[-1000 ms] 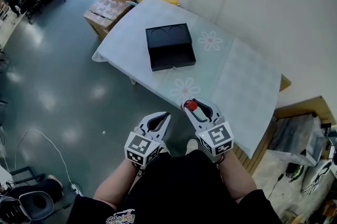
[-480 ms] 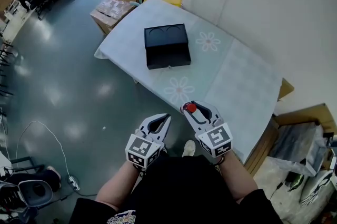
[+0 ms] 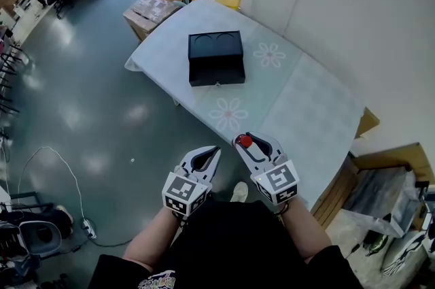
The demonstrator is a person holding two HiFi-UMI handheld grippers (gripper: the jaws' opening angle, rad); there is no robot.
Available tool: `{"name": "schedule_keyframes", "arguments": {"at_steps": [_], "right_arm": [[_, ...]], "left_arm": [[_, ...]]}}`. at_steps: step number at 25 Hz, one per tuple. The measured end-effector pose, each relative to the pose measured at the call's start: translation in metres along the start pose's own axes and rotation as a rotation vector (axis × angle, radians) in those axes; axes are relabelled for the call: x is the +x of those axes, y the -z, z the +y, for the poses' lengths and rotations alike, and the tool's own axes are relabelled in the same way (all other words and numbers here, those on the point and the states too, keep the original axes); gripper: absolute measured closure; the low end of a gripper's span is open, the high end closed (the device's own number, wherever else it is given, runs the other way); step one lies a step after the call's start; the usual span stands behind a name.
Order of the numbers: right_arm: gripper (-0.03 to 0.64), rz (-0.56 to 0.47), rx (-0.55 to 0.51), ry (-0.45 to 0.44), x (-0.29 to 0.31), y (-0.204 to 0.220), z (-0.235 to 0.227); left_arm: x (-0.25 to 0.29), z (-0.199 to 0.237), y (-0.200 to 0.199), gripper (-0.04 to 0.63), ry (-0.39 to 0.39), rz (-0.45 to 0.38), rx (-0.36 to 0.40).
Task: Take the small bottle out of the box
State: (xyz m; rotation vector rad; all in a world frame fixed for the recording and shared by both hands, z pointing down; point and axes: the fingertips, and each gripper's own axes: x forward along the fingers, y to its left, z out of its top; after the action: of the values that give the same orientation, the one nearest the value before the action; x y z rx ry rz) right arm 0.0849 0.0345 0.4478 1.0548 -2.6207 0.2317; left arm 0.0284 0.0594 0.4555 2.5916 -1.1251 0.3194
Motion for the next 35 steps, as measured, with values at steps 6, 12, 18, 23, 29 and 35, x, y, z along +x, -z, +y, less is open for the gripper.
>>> {"name": "schedule_keyframes", "arguments": {"at_steps": [6, 12, 18, 23, 29, 35], "right_arm": [[0.453, 0.002, -0.012, -0.011, -0.006, 0.0, 0.001], [0.453, -0.001, -0.015, -0.018, -0.013, 0.002, 0.002], [0.454, -0.007, -0.018, -0.023, -0.017, 0.002, 0.005], [0.453, -0.009, -0.015, -0.025, -0.018, 0.003, 0.006], [0.454, -0.008, -0.015, -0.026, -0.016, 0.004, 0.004], [0.453, -0.004, -0.016, -0.033, -0.014, 0.003, 0.002]], "left_arm": [[-0.001, -0.006, 0.0, 0.566, -0.013, -0.007, -0.008], [-0.001, -0.014, 0.001, 0.566, -0.018, -0.011, -0.004], [-0.005, -0.018, 0.001, 0.566, -0.023, -0.015, 0.0], [-0.006, -0.02, 0.0, 0.566, -0.029, -0.015, -0.012], [-0.004, -0.018, -0.001, 0.566, -0.029, -0.013, -0.009], [-0.002, -0.017, -0.001, 0.566, -0.025, -0.014, 0.0]]}}
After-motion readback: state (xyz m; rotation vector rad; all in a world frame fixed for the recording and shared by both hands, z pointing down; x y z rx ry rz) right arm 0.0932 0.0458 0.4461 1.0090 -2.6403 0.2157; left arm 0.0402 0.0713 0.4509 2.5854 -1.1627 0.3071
